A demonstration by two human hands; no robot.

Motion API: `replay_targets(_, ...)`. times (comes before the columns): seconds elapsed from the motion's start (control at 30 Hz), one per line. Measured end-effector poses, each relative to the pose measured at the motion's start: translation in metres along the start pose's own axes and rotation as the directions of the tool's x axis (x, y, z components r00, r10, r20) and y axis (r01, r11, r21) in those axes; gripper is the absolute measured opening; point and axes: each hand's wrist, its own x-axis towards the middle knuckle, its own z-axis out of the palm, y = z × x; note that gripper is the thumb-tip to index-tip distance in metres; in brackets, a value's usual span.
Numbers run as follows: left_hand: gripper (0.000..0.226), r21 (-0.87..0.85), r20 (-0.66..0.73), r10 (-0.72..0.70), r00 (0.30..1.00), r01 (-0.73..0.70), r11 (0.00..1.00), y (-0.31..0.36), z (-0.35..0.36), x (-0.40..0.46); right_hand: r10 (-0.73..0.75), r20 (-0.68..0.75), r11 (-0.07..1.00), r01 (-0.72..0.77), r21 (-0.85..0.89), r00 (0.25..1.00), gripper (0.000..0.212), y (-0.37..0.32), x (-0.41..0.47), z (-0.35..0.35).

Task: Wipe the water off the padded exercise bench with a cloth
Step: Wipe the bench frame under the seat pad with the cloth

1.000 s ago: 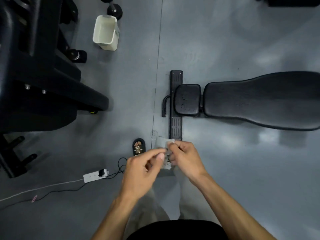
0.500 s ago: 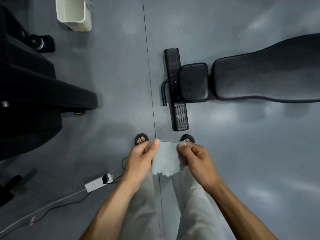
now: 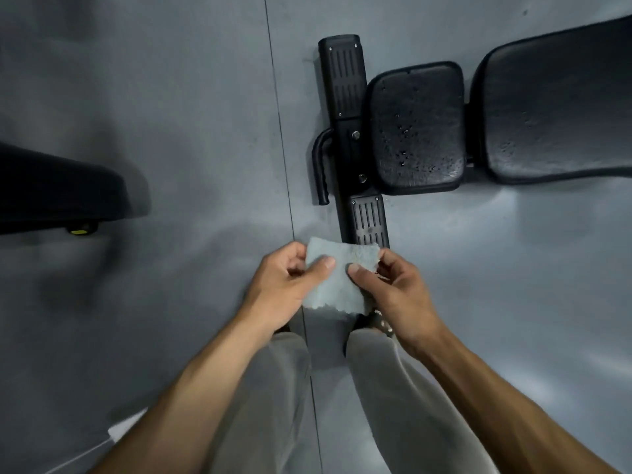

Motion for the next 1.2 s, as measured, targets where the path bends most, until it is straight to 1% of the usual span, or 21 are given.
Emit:
replay_targets(0.03,0.026,0.041,0.019,0.012,1.000,-0.012,0.999,-0.010,-0.001,0.020,0.007,0.000,1.000,-0.007,-0.019,1.000,0.021,0.008,0.019,-0.003)
replay_targets(0.07,0.032,0.094,0.031,0.026,0.999,-0.028,0.995,-0.018,-0.001,0.040,0.009,0.008,0.999,-0.008,-0.051,1.000,0.020,0.017,0.038,-0.007)
replay_targets(0.13,0.053,0.233,0.028,0.046,0.999,-0.052,0.971,-0.036,0.001,0.080,0.000,0.021,0.994,0.002,-0.112,1.000,0.021,0.035,0.076,-0.013)
replay_targets(0.17,0.055,0.299,0.021,0.053,0.998,-0.057,0.952,-0.044,0.002,0.100,-0.001,0.028,0.991,0.005,-0.135,1.000,0.021,0.043,0.094,-0.015)
replay_targets(0.23,0.044,0.383,0.023,0.077,0.997,-0.080,0.920,-0.055,0.006,0.137,-0.006,0.042,0.986,0.013,-0.168,0.999,0.021,0.055,0.131,-0.018)
replay_targets(0.3,0.036,0.452,0.036,0.130,0.991,-0.132,0.882,-0.058,0.011,0.173,-0.033,0.057,0.978,0.044,-0.204,0.998,0.029,0.063,0.167,-0.022)
replay_targets(0.4,0.037,0.484,0.080,0.166,0.983,-0.183,0.855,-0.062,0.016,0.224,-0.087,0.066,0.981,0.097,-0.165,0.994,0.041,0.073,0.216,-0.029)
replay_targets(0.47,0.033,0.492,0.110,0.192,0.975,-0.221,0.842,-0.067,0.021,0.254,-0.115,0.057,0.982,0.122,-0.143,0.992,0.038,0.083,0.244,-0.035)
replay_targets(0.57,0.034,0.543,0.180,0.256,0.950,-0.313,0.779,-0.076,0.031,0.291,-0.178,0.014,0.966,0.178,-0.187,0.984,0.030,0.100,0.277,-0.041)
replay_targets(0.63,0.033,0.579,0.228,0.263,0.938,-0.347,0.738,-0.080,0.040,0.309,-0.211,-0.006,0.955,0.205,-0.213,0.978,0.027,0.111,0.293,-0.042)
replay_targets(0.73,0.029,0.581,0.295,0.269,0.917,-0.395,0.712,-0.084,0.047,0.330,-0.220,-0.004,0.955,0.215,-0.204,0.975,0.025,0.118,0.309,-0.045)
replay_targets(0.77,0.030,0.591,0.316,0.285,0.905,-0.423,0.687,-0.085,0.047,0.336,-0.209,0.010,0.962,0.207,-0.180,0.978,0.022,0.119,0.313,-0.047)
replay_targets(0.83,0.037,0.647,0.337,0.332,0.881,-0.472,0.599,-0.087,0.044,0.344,-0.175,0.059,0.977,0.180,-0.117,0.983,0.010,0.118,0.319,-0.050)
replay_targets(0.87,0.041,0.679,0.340,0.347,0.874,-0.484,0.552,-0.089,0.041,0.347,-0.159,0.081,0.982,0.165,-0.087,0.984,0.011,0.117,0.321,-0.050)
replay_targets(0.93,0.045,0.711,0.343,0.382,0.858,-0.503,0.491,-0.094,0.036,0.355,-0.138,0.098,0.988,0.144,-0.051,0.986,0.023,0.116,0.326,-0.046)
replay_targets(1.0,0.045,0.687,0.329,0.432,0.840,-0.527,0.500,-0.099,0.032,0.364,-0.148,0.110,0.985,0.157,-0.078,0.983,0.031,0.116,0.330,-0.040)
replay_targets(1.07,0.039,0.629,0.314,0.453,0.834,-0.540,0.559,-0.104,0.028,0.372,-0.176,0.122,0.974,0.191,-0.119,0.977,0.033,0.119,0.331,-0.035)
replay_targets(1.13,0.030,0.572,0.326,0.439,0.837,-0.545,0.614,-0.110,0.026,0.377,-0.211,0.144,0.961,0.232,-0.149,0.967,0.033,0.121,0.329,-0.033)
replay_targets(1.2,0.032,0.478,0.335,0.416,0.845,-0.533,0.698,-0.116,0.026,0.379,-0.247,0.150,0.942,0.274,-0.195,0.957,0.032,0.122,0.331,-0.033)
